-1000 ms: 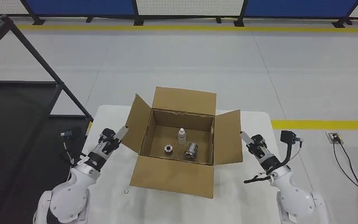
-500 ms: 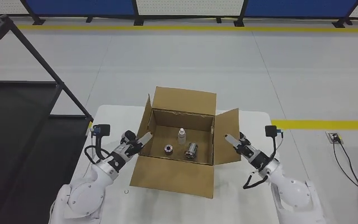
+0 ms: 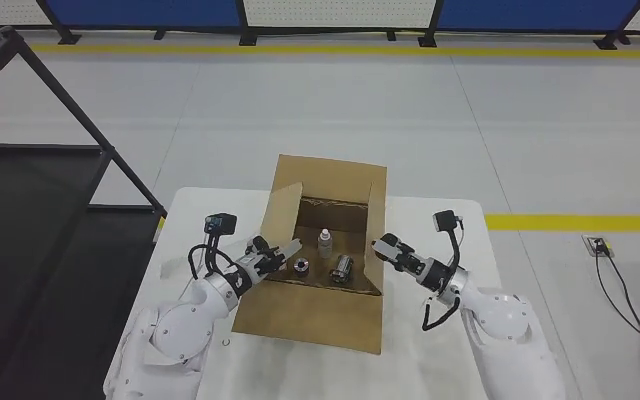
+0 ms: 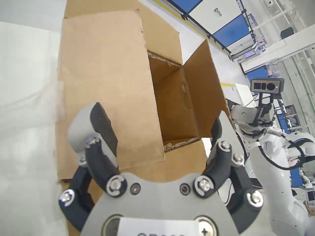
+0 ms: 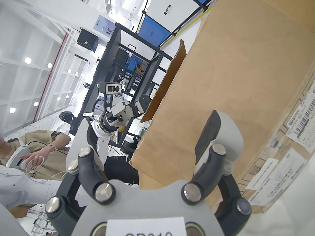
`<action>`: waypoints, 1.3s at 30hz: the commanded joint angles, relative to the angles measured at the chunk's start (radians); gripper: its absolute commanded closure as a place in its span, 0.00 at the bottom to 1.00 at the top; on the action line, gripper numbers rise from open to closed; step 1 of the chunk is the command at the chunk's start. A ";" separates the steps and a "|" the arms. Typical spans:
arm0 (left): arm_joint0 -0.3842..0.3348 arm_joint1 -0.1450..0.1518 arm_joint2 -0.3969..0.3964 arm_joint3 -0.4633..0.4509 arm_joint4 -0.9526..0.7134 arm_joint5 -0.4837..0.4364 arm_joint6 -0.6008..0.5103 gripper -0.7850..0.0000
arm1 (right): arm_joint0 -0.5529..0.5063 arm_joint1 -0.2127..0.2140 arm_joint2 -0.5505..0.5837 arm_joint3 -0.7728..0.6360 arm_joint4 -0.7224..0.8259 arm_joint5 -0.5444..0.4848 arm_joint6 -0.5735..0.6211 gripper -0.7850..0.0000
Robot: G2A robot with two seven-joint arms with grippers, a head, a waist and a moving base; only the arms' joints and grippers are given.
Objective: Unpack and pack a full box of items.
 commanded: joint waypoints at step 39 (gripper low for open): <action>-0.088 0.009 0.146 0.179 0.072 0.007 0.005 0.00 | 0.108 0.004 -0.193 0.111 -0.211 0.130 -0.198 0.00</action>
